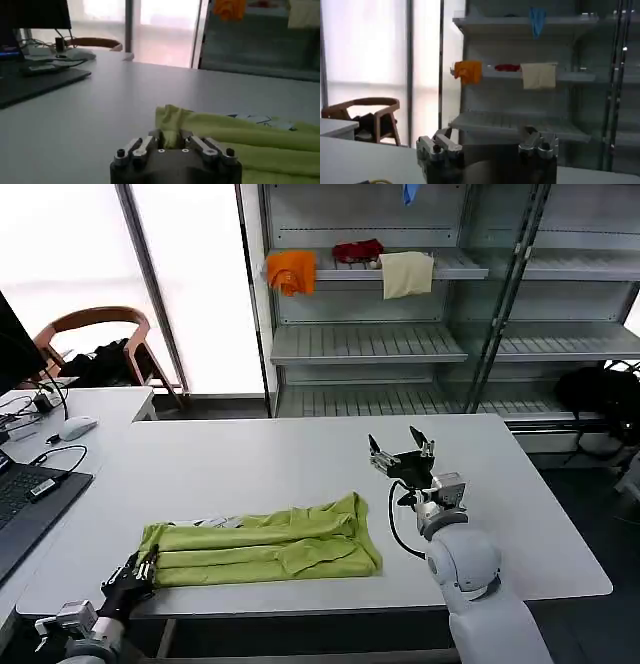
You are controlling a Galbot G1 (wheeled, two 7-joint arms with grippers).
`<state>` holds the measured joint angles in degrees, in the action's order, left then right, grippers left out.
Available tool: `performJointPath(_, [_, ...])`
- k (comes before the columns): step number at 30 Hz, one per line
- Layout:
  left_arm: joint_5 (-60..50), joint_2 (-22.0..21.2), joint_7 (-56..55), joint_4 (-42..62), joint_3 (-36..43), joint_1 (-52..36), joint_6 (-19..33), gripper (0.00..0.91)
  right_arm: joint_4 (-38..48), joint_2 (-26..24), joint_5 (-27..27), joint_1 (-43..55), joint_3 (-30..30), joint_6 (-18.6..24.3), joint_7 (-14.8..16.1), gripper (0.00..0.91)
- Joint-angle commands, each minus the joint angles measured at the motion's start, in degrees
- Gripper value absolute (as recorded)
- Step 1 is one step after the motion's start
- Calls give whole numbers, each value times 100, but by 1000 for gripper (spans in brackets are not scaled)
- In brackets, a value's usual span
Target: Fold and organize the clothes.
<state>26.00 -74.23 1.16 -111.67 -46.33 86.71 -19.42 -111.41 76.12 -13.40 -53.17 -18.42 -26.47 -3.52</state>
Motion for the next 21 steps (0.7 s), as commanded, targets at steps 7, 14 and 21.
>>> performJointPath(7, [-266, 26, 129, 36, -54, -196, 669, 0, -11, 2, -10, -4, -19, -56, -83, 907])
performJointPath(14, [-1200, 271, 459, 224, -605, -444, 1088, 0, 17, 2, -10, 3, -38, -85, -105, 907])
performJointPath(21, [-1958, 1069, 902, 756, -1458, -735, 1256, 0, 45, 4, -9, 9, -27, -103, -106, 907])
